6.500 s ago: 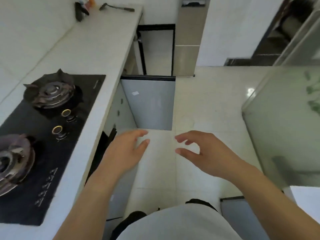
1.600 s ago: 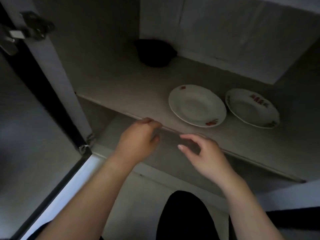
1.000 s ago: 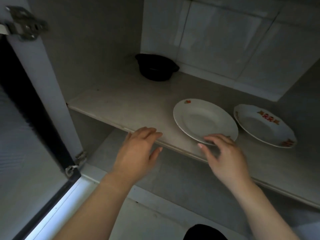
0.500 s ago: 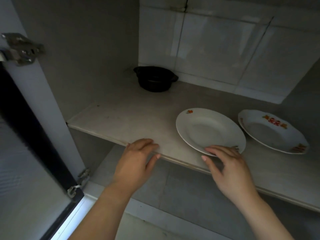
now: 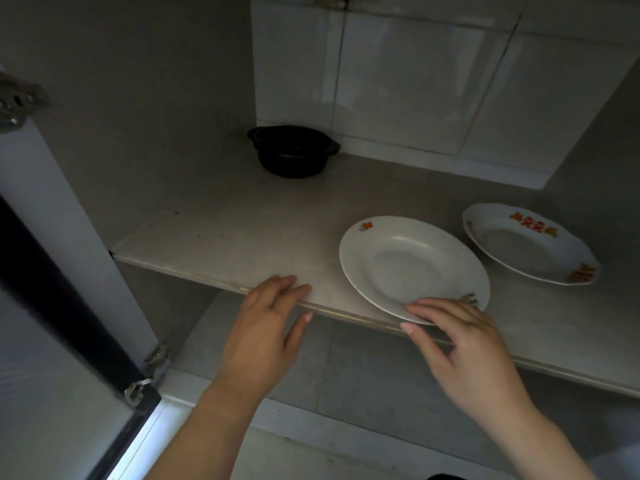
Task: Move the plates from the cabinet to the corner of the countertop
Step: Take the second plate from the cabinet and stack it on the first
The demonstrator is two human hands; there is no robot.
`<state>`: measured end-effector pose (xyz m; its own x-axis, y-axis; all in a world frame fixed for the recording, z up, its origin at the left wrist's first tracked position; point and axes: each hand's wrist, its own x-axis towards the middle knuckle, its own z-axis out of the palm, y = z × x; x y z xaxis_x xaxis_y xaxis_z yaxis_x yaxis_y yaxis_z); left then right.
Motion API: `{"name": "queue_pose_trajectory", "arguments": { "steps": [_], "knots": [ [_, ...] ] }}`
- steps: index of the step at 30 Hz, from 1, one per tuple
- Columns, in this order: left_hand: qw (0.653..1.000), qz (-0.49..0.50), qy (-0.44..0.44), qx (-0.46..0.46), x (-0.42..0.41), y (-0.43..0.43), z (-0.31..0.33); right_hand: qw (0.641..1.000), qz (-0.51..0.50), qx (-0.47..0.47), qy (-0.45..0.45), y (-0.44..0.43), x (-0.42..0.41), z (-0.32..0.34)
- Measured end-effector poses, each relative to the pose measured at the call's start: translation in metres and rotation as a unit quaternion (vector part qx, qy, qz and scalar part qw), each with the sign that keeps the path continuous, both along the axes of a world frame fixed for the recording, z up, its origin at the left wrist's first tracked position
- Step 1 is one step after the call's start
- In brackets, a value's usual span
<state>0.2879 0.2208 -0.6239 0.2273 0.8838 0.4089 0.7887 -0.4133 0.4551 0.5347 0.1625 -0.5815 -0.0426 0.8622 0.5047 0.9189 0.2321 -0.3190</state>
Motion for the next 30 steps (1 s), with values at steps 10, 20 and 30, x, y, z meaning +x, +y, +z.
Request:
{"name": "queue_pose_trajectory", "arguments": {
  "steps": [10, 20, 30],
  "knots": [
    [1.0, 0.027, -0.004, -0.009, 0.01, -0.001, 0.01, 1.0, 0.0, -0.02, -0.013, 0.0, 0.0, 0.005],
    [0.997, 0.054, -0.047, -0.027, 0.02, -0.005, 0.025, 1.0, 0.019, -0.024, -0.006, -0.019, 0.003, 0.003],
    [0.945, 0.033, -0.291, -0.147, 0.076, -0.003, 0.053, 0.999, 0.017, -0.032, 0.008, -0.019, 0.002, 0.005]
  ]
}}
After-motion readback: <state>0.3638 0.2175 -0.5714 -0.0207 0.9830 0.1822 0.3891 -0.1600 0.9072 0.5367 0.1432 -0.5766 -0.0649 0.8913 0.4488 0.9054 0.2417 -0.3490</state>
